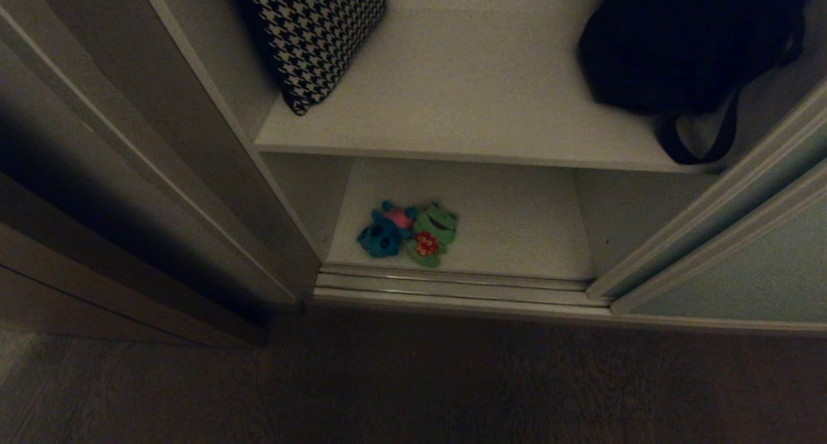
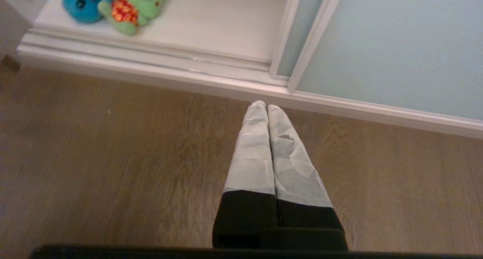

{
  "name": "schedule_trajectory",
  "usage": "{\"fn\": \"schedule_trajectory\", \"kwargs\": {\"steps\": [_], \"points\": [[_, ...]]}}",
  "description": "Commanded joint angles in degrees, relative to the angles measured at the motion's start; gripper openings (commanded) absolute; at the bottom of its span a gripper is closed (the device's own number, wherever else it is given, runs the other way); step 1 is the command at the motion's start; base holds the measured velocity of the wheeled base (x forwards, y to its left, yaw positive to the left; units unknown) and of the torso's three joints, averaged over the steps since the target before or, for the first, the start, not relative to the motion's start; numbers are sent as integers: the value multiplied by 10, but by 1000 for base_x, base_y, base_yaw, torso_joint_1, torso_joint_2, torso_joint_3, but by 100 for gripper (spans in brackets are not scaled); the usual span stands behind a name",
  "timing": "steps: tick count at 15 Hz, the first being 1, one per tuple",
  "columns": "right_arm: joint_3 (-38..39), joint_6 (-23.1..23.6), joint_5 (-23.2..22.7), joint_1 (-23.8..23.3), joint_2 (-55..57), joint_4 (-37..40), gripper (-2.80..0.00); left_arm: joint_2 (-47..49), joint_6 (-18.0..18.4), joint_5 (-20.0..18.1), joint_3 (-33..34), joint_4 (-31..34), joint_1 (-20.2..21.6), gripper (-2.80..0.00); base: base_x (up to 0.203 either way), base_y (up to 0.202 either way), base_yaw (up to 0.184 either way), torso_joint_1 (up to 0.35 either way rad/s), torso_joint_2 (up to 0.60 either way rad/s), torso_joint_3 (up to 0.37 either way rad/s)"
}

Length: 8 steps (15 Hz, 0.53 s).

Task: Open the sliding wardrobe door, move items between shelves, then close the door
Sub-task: Close the door

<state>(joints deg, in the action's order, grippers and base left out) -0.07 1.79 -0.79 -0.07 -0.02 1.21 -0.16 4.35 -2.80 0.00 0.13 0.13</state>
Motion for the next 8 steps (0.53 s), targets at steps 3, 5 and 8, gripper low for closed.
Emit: {"fn": "schedule_trajectory", "kwargs": {"steps": [3, 5, 8], "points": [[0, 0, 0, 0, -1, 1, -280, 2, 0, 0, 0, 0, 0, -280, 0, 0, 0, 0, 0, 0], [0, 1, 0, 0, -1, 0, -280, 2, 0, 0, 0, 0, 0, -280, 0, 0, 0, 0, 0, 0], [0, 0, -1, 0, -1, 1, -280, 2, 0, 0, 0, 0, 0, -280, 0, 0, 0, 0, 0, 0]]}}
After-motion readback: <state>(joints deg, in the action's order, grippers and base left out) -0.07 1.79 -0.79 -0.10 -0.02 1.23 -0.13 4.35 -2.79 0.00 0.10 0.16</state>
